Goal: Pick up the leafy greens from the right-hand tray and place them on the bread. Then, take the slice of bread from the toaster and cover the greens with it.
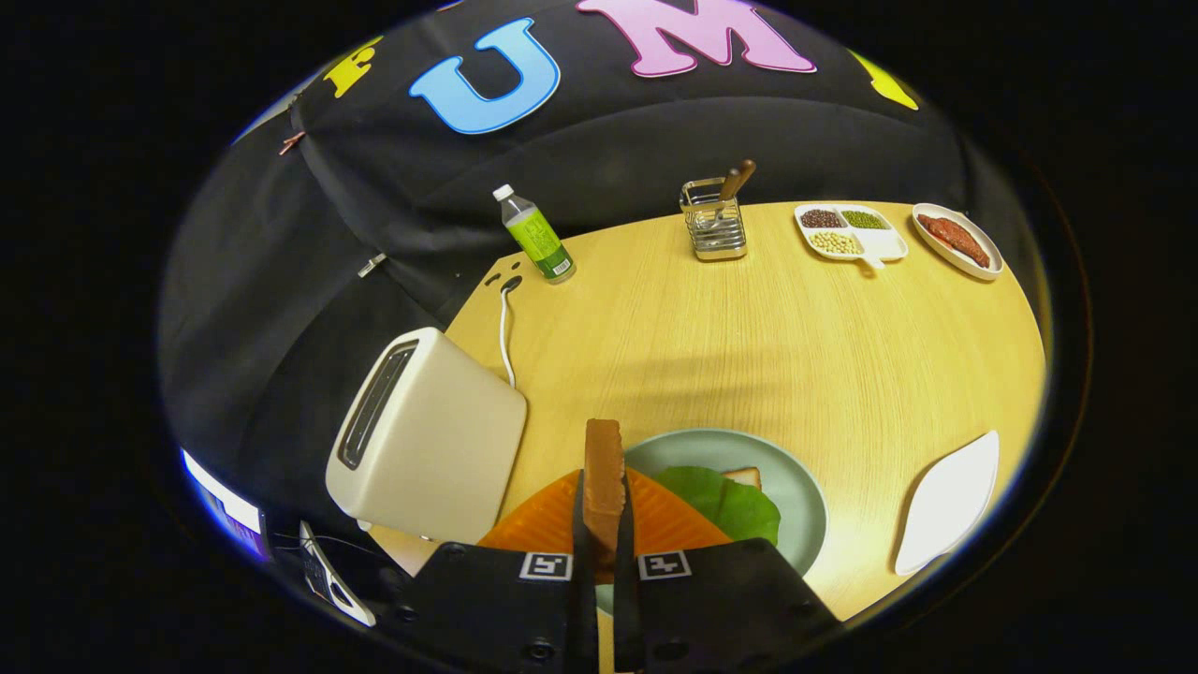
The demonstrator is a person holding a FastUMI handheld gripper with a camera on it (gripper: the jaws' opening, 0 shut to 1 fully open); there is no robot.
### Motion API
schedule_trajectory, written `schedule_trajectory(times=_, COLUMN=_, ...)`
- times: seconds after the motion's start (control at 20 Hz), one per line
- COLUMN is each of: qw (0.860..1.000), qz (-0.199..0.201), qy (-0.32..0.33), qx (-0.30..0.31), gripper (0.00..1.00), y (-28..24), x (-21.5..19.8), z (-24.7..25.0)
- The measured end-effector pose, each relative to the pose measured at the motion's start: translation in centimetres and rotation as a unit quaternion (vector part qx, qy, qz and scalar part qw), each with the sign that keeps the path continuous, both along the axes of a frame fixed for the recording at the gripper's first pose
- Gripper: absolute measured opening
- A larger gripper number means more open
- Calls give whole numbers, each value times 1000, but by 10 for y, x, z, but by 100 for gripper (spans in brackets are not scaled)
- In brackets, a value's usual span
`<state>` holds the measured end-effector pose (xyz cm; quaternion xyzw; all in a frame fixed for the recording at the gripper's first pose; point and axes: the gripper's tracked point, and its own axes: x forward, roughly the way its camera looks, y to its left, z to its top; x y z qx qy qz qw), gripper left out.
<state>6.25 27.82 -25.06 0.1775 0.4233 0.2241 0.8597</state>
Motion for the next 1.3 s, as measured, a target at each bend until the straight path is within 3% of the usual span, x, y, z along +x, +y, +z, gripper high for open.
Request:
schedule_trajectory(times=0.35, qw=999, qz=-21, qy=2, qx=-26, gripper=13, y=-28, x=3, z=-16)
schedule_trajectory(times=0.55, qw=997, qz=-32, qy=-8, qx=-63, gripper=22, y=-44, x=3, z=-29)
schedule_trajectory(times=0.85, qw=991, qz=-43, qy=-16, qx=-123, gripper=69, y=-73, x=-3, z=-44)
schedule_trajectory(times=1.0, qw=989, qz=-51, qy=-26, qx=-138, gripper=99, y=-90, x=-6, z=-39)
schedule_trajectory(times=1.3, qw=982, qz=-85, qy=-81, qx=-146, gripper=99, y=-135, x=-4, z=12)
